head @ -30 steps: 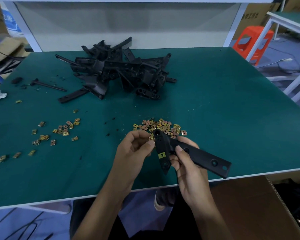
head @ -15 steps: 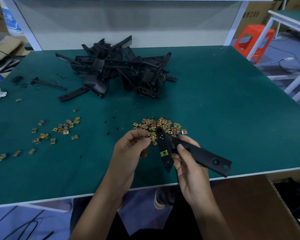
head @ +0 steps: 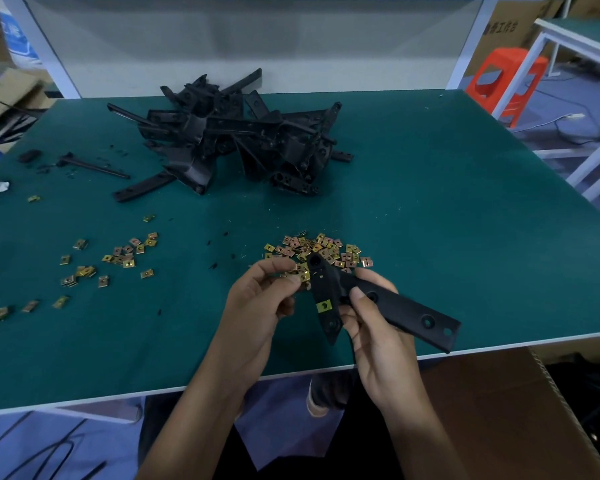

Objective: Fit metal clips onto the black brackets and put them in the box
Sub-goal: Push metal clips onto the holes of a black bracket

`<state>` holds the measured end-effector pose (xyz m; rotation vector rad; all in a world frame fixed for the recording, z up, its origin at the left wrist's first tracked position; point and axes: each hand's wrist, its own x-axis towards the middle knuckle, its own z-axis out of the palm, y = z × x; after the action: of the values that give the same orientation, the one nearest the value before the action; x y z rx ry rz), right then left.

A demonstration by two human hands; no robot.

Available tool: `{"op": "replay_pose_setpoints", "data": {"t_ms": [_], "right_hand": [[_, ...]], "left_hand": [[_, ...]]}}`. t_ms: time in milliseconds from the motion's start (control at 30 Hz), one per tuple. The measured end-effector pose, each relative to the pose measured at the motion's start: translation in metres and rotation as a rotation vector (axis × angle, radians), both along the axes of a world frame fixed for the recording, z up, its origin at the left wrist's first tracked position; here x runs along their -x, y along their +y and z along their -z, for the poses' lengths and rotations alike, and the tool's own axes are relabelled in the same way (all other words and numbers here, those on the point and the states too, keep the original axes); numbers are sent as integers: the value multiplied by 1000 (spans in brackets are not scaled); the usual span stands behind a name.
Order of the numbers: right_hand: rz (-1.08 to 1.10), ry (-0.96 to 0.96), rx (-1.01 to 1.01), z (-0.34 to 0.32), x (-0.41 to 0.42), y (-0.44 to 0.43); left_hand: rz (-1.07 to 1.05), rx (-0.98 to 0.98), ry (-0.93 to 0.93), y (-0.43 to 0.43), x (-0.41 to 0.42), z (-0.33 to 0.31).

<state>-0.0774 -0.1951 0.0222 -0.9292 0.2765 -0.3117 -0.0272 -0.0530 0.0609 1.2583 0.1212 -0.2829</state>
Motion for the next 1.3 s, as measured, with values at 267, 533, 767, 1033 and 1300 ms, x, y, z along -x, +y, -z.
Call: {"op": "replay_pose_setpoints", "data": {"t_ms": [267,533,767,1033,1300], "right_hand": [[8,-25,60,4,1,2],[25,-21,94,5,1,3],[31,-13,84,6,1,4],[-107,26,22,5,1,-4],[-85,10,-7,7,1,-6]], "left_hand": [[-30,19,16,3,-2,1],[-68,42,57,-3,4,3],[-75,-76,-19,-2,3,2],[163,-50,-39,16,-5,-3],[81,-40,8,8,-5,-5]]}}
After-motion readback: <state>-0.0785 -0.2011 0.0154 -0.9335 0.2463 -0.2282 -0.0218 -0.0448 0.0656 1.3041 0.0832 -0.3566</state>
